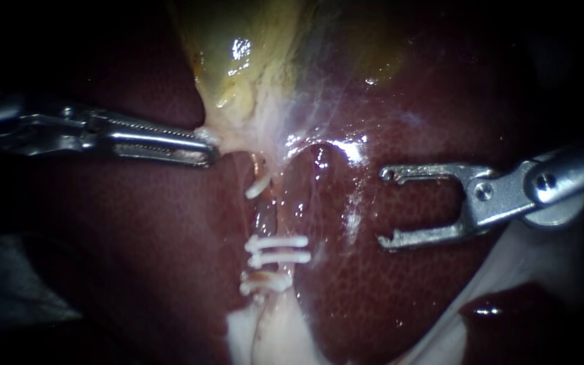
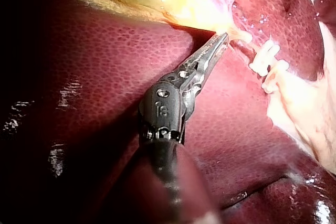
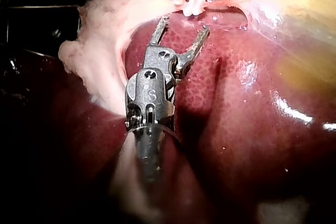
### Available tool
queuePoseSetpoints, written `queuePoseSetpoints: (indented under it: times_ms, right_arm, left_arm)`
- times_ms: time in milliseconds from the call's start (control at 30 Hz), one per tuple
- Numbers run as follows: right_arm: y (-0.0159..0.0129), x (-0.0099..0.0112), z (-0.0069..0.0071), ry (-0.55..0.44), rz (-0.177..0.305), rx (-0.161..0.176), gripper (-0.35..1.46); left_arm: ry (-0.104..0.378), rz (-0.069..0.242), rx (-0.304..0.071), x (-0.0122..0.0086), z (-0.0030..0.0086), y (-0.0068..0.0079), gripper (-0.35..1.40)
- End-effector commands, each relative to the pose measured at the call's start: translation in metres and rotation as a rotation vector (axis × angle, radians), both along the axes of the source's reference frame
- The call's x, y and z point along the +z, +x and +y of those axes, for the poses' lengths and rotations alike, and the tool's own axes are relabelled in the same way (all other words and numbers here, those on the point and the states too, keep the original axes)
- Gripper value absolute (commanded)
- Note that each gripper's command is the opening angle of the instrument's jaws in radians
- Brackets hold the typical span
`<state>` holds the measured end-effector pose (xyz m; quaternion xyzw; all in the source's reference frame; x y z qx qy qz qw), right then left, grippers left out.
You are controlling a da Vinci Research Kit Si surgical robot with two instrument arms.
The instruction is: Going back second clip right tube
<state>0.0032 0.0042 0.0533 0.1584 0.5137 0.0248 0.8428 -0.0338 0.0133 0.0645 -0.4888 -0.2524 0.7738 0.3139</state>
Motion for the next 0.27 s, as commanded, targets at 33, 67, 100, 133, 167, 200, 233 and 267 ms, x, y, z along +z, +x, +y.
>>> queuePoseSetpoints:
  times_ms: [33, 67, 100, 133, 167, 200, 233, 267]
  right_arm:
    - [0.0000, 0.0001, 0.0000, 0.000, 0.000, -0.001, 0.50]
    - [0.0000, 0.0001, 0.0000, 0.000, 0.000, -0.001, 0.50]
    - [0.0000, 0.0001, 0.0000, 0.000, 0.001, -0.001, 0.50]
    - [0.0000, 0.0001, 0.0000, 0.000, 0.001, -0.001, 0.50]
    - [-0.0001, 0.0001, 0.0000, 0.000, 0.001, -0.001, 0.50]
    - [-0.0001, 0.0001, 0.0000, 0.002, 0.002, -0.004, 0.50]
    - [-0.0001, 0.0001, 0.0000, 0.002, 0.003, -0.004, 0.50]
    - [-0.0001, 0.0001, 0.0000, 0.003, 0.004, -0.006, 0.50]
  left_arm:
    - [0.000, 0.002, 0.001, 0.0001, 0.0000, 0.0000, -0.35]
    - [0.001, 0.004, 0.002, 0.0001, 0.0000, -0.0001, -0.35]
    - [0.001, 0.005, 0.002, 0.0001, 0.0000, -0.0001, -0.35]
    - [0.001, 0.005, 0.002, 0.0001, 0.0000, -0.0001, -0.35]
    - [0.001, 0.005, 0.002, 0.0001, 0.0000, -0.0001, -0.35]
    - [0.001, 0.005, 0.001, 0.0001, 0.0000, -0.0001, -0.35]
    - [0.001, 0.005, 0.001, 0.0001, 0.0000, -0.0001, -0.35]
    - [0.001, 0.005, 0.001, 0.0001, 0.0000, -0.0001, -0.35]
